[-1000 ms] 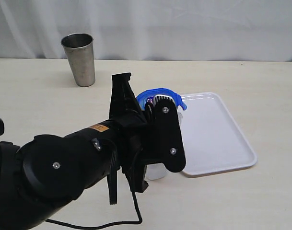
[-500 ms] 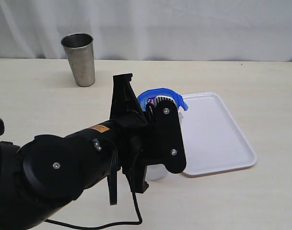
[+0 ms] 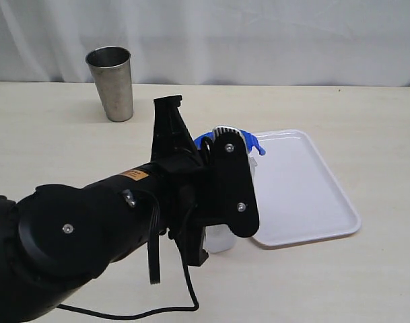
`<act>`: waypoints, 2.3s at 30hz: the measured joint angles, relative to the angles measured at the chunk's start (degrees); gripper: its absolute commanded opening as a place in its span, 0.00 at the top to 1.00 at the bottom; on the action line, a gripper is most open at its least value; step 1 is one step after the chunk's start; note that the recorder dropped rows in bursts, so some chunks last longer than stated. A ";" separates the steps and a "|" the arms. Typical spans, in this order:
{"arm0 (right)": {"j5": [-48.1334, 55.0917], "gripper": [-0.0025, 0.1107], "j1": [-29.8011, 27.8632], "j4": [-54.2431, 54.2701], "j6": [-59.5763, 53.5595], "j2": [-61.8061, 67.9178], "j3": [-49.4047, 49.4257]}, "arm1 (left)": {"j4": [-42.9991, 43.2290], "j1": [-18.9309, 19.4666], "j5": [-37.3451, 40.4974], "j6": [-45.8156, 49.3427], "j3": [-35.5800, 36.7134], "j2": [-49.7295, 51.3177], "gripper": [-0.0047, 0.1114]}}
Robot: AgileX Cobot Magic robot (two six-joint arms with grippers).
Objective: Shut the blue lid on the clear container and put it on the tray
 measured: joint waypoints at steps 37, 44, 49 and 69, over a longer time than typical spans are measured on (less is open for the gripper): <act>0.00 0.94 0.00 0.00 0.00 0.00 0.00 | 2.22 0.00 -6.71 0.00 0.00 -0.13 0.96; 0.00 0.94 0.00 0.00 0.00 0.00 0.00 | 2.33 0.00 -13.65 0.00 0.00 -0.13 0.96; 0.00 0.94 0.00 0.00 0.00 0.00 0.00 | 4.43 0.00 -14.42 0.00 0.00 -0.13 0.96; 0.00 0.94 0.00 0.00 0.00 0.00 0.00 | 21.02 7.91 -13.38 -8.87 0.00 -0.13 0.96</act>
